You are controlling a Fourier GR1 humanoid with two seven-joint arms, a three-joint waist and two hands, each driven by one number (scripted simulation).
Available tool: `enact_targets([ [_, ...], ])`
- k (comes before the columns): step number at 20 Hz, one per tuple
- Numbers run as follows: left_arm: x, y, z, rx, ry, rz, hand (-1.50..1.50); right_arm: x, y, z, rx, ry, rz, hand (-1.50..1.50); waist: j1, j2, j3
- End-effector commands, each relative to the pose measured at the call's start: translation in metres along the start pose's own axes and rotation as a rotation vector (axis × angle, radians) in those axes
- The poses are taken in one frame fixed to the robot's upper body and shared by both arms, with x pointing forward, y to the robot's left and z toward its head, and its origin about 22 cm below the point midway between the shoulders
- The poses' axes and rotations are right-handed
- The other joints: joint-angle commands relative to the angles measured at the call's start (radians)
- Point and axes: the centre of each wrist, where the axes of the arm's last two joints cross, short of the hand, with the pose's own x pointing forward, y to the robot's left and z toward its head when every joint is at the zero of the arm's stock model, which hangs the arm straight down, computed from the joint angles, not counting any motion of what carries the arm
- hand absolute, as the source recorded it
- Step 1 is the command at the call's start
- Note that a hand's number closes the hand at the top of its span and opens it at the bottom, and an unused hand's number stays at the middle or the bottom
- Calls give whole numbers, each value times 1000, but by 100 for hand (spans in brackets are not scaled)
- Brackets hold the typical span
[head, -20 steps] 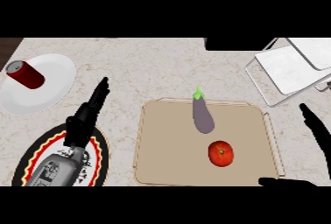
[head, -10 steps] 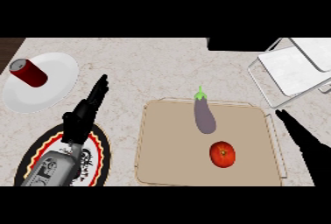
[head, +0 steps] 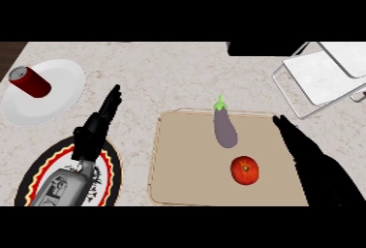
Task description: Pick the tomato from the tray and place it in the tiered shelf
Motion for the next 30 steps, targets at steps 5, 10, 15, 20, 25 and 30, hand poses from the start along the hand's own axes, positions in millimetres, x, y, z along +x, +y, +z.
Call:
enact_targets([
  [5,-4,2,-3,-2,10,-10,0,24,17,-4,-28,160,32,-150,-7,0,0],
  [10,-5,5,16,1,12,-7,0,33,27,-2,-24,168,20,-150,0,-3,1],
  [15,3,6,2,19,0,0,0,41,33,-4,-11,179,23,-150,-6,-2,1],
  [20,-3,-5,2,7,-4,-13,0,38,59,-10,-12,198,20,-150,-9,-1,1],
  [25,-3,-3,-1,18,9,9,0,19,48,-26,9,219,55,-150,-11,1,2],
  [30,-8,11,2,8,11,-4,0,28,84,-25,8,234,79,-150,-7,1,1],
])
